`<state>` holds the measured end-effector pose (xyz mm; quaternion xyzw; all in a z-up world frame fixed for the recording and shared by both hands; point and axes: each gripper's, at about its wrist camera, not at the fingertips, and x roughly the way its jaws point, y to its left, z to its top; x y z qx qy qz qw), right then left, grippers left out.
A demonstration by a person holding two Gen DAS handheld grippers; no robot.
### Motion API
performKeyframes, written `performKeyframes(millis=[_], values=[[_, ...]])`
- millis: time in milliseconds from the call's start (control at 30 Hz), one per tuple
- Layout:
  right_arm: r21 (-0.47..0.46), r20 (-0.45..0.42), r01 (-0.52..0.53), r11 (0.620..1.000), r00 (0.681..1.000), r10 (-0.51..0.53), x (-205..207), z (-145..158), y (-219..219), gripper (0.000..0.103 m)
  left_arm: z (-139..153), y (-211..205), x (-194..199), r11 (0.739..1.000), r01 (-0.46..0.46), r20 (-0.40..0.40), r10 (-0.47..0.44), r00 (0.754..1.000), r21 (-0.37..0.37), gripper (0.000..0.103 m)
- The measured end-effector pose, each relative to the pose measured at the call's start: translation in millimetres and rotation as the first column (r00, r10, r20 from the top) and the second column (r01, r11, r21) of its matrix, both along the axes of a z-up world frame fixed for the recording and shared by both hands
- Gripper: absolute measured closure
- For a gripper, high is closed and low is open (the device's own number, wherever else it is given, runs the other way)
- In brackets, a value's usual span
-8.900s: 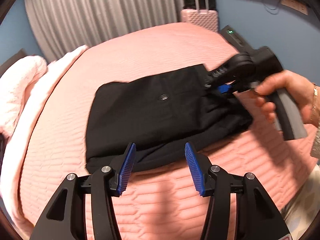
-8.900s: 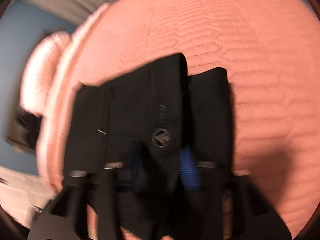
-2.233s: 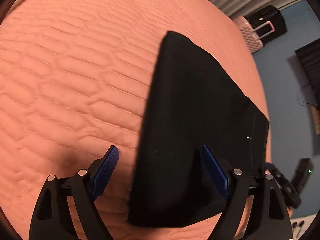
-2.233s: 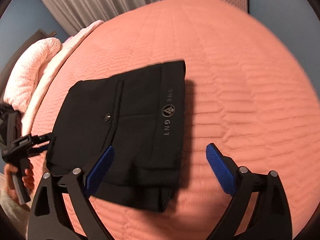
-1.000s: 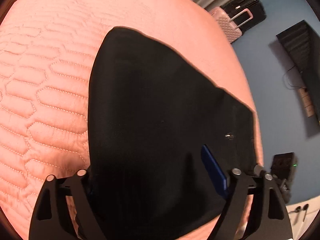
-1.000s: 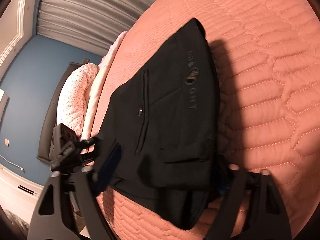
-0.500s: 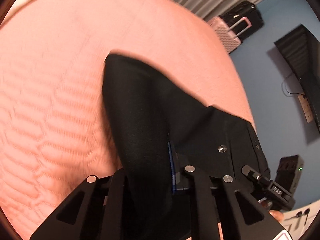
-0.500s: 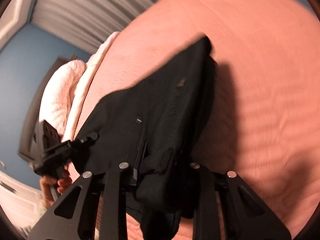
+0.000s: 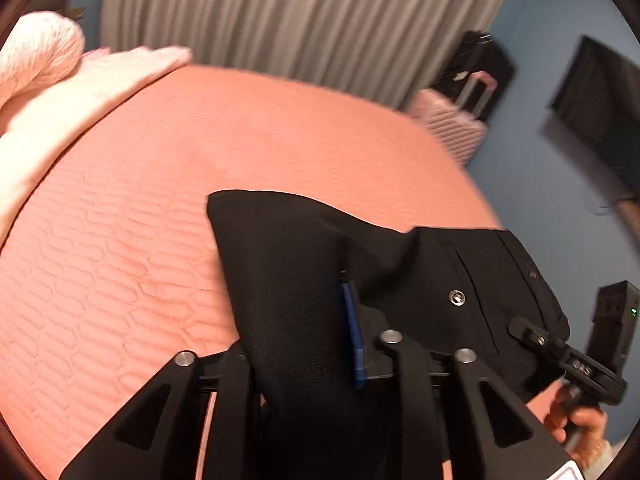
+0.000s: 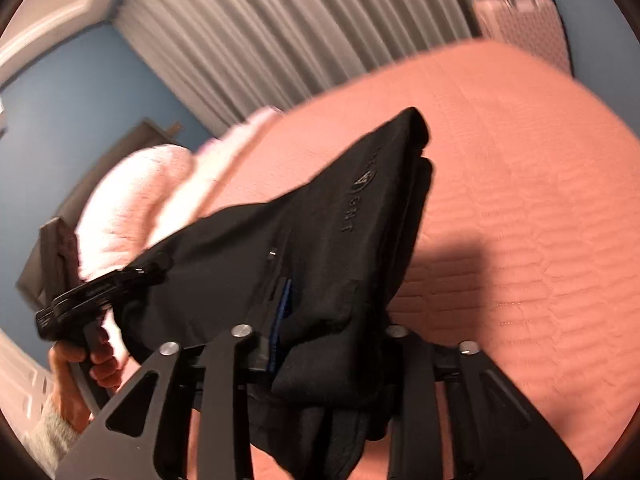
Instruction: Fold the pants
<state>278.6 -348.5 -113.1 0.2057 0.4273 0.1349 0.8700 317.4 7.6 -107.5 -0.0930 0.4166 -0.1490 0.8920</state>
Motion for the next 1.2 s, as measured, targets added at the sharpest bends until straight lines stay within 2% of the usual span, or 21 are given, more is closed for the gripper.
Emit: performKeyframes(millis=[33,67,100,167,200,267,333,467,500,633,700,767,800,867,933,1033,1133,1200], values=[[-0.059,-0.055,0.021,0.998,0.998,-0.024,7.0,-17.3,1.4,0.062,-24.9,3.5,12.3,0.997,-0.035,-0.059,0.039,0.998,0.063,0.061],[-0.096,-0.096,0.036,0.995,0.994,-0.046,9.1,-32.7,-1.9,0.061,-39.7,1.6,21.7,0.991,-0.066,-0.096,0.077,0.992,0.116,0.058],[-0.137,-0.113,0.072,0.988,0.99,-0.088,3.1,-44.8,-8.7,0.061,-65.2,5.8,29.0,0.974,-0.106,-0.145,0.136,0.98,0.2,0.058],[-0.103,-0.065,0.114,0.988,0.991,-0.121,-22.0,-48.0,-24.5,0.056,-88.6,19.8,27.0,0.938,-0.169,-0.169,0.227,0.959,0.302,0.057],[-0.114,-0.037,0.148,0.982,0.988,-0.153,-39.0,-44.7,-32.3,0.056,-89.2,31.7,18.2,0.932,-0.203,-0.139,0.253,0.957,0.299,0.05],[-0.151,-0.005,0.152,0.977,0.988,-0.154,-61.0,-36.1,-34.7,0.054,-78.9,50.2,-2.3,0.924,-0.248,-0.073,0.28,0.957,0.291,0.05],[-0.136,0.016,0.145,0.98,0.989,-0.145,-80.9,-26.7,-38.4,0.054,-69.7,57.7,-16.4,0.914,-0.252,-0.056,0.283,0.957,0.316,0.049],[-0.141,0.027,0.129,0.982,0.992,-0.126,-94.6,-13.2,-22.4,0.049,-55.0,67.9,-53.9,0.95,-0.197,-0.072,0.22,0.973,0.243,0.046],[-0.16,0.03,0.106,0.981,0.994,-0.102,-96.9,-9.1,-10.6,0.049,-53.3,58.0,-60.7,0.955,-0.175,-0.076,0.198,0.977,0.238,0.039],[-0.188,0.063,0.013,0.982,0.998,-0.001,-102.2,-4.8,23.7,0.049,-67.2,29.2,-84.4,0.971,-0.088,-0.125,0.117,0.985,0.221,0.038],[-0.237,0.104,-0.002,0.971,0.994,0.027,-85.8,1.8,38.9,0.049,-79.9,17.7,-83.1,0.978,-0.047,-0.169,0.082,0.982,0.203,0.038],[-0.264,0.115,0.047,0.963,0.993,-0.017,-61.5,6.1,35.3,0.049,-90.2,12.8,-69.7,0.966,-0.08,-0.158,0.122,0.98,0.246,0.038],[-0.253,0.088,0.074,0.965,0.995,-0.053,-42.6,3.3,26.6,0.049,-94.7,14.2,-57.7,0.961,-0.1,-0.171,0.147,0.974,0.256,0.037],[-0.252,0.005,0.102,0.962,0.995,-0.104,-9.6,-10.2,10.9,0.049,-98.4,22.1,-42.2,0.972,-0.131,-0.202,0.17,0.965,0.193,0.037],[-0.192,-0.092,0.09,0.977,0.99,-0.109,19.2,-30.4,-2.7,0.049,-97.5,29.9,-30.6,0.982,-0.148,-0.228,0.173,0.958,0.122,0.037],[0.0,-0.198,0.047,0.999,0.979,-0.046,37.8,-61.9,-12.4,0.048,-87.0,38.3,-22.7,0.988,-0.15,-0.205,0.156,0.966,0.043,0.037],[0.015,-0.151,0.014,1.0,0.988,-0.012,33.6,-65.3,-8.8,0.037,-71.7,45.8,-34.1,0.991,-0.132,-0.179,0.125,0.976,-0.03,0.037],[0.008,-0.134,-0.011,1.0,0.991,0.012,29.1,-63.9,-5.3,0.036,-63.7,52.8,-46.8,0.992,-0.105,-0.163,0.092,0.982,-0.071,0.038]])
